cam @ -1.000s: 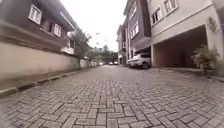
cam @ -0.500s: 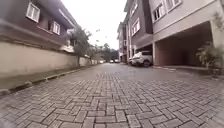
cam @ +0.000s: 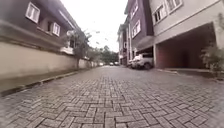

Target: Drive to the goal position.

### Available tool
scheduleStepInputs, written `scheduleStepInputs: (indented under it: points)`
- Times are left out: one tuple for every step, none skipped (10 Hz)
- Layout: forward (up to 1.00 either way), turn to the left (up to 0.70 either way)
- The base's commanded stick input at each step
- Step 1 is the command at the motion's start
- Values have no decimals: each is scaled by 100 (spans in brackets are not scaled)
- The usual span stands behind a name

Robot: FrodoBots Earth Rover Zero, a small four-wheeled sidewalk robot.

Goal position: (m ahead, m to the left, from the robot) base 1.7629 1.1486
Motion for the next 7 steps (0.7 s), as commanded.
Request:
scheduleStepInputs:
  points:
    - [15,0]
    - [12,0]
    - [11,0]
    - [10,0]
    - [10,0]
    - [7,0]
    - [0,0]
